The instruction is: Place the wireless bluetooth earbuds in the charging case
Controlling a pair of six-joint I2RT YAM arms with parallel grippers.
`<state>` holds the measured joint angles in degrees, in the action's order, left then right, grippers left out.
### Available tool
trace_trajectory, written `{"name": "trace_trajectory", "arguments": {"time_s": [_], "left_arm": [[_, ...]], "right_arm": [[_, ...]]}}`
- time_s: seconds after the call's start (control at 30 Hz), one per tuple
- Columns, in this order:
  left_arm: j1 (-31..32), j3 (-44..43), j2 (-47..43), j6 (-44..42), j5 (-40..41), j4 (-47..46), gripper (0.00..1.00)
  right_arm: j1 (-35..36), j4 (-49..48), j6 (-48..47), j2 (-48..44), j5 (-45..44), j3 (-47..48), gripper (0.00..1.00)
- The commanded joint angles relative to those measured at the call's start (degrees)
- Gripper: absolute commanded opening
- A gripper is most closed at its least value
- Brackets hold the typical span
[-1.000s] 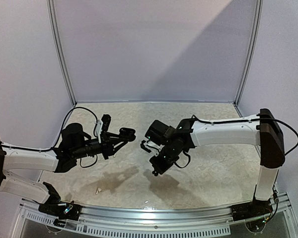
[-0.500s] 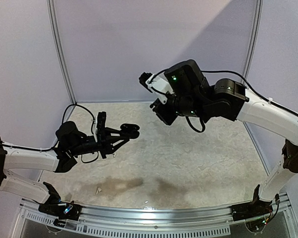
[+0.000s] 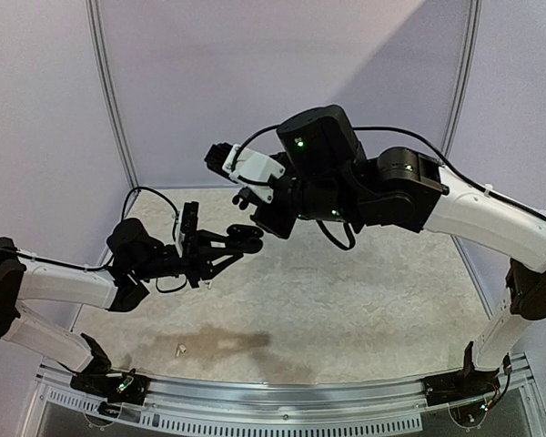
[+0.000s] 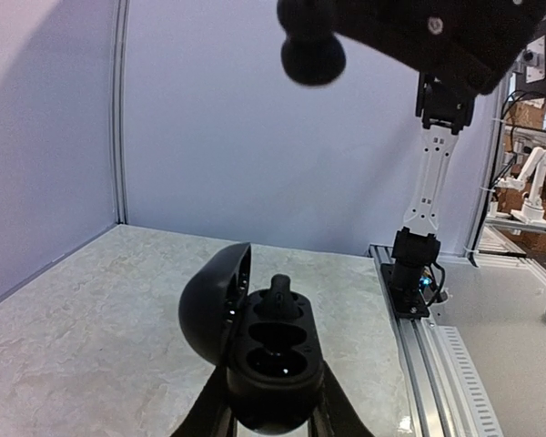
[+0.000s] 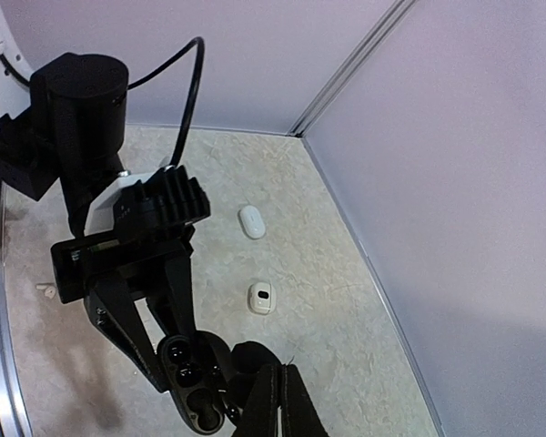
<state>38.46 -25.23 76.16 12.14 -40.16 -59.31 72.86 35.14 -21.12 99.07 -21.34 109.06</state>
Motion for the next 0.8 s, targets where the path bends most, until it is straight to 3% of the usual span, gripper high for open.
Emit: {"name": "trace_trajectory", "arguments": {"time_s": [0.0,0.77], "left_arm": [[0.0,-1.4,0.6,0.6,-0.3,-2.3,0.00],[0.3,-1.1,-0.5,1.6,0.7,-1.6,0.00]], "right_arm": [[1.1,1.0,-3.6,2.9,2.8,0.9,0.00],[1.6,3.0,-12.0,6.6,-0.8,-1.4,0.00]]}}
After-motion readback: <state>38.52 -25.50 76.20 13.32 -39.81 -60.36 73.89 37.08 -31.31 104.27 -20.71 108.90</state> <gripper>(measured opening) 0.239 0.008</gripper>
